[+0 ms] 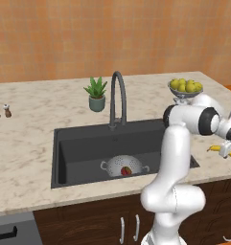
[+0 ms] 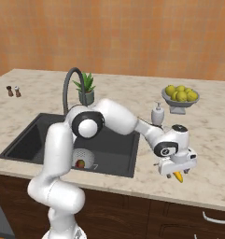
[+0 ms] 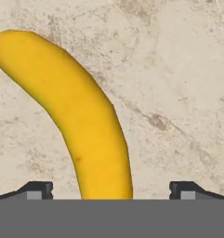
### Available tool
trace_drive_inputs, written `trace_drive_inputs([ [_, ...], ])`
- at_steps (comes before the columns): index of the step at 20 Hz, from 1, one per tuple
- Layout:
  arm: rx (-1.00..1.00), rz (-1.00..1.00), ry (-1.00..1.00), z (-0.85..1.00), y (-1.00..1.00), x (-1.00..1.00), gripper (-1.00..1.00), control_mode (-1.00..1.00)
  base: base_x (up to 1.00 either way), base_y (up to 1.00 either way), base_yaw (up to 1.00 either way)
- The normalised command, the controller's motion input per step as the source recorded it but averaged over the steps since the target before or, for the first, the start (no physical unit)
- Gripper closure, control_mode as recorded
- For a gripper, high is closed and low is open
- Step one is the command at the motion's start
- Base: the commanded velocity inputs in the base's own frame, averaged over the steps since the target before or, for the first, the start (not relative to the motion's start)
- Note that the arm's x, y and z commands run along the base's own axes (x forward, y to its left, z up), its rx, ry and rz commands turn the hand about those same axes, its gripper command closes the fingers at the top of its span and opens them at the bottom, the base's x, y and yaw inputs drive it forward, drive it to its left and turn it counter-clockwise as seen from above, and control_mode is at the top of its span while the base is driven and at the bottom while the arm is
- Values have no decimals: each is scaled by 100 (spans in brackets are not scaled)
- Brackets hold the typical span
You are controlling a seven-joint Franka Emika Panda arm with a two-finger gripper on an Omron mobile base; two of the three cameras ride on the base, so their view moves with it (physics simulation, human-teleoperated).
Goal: Put the colander in the sink, put the banana, mango in the colander, and turn on the sink faucet and pour water over the colander.
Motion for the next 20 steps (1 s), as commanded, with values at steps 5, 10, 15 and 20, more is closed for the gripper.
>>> trace_drive_inputs([
  [5,2,0,-1,-38,-12,6,100,-100,0,0,0],
  [10,0,0,0,0,0,-3,100,-100,0,0,0],
  [15,-2,3,-4,1,47,-46,100,-100,0,0,0],
  [20,-12,6,-2,38,100,-44,100,-100,0,0,0],
])
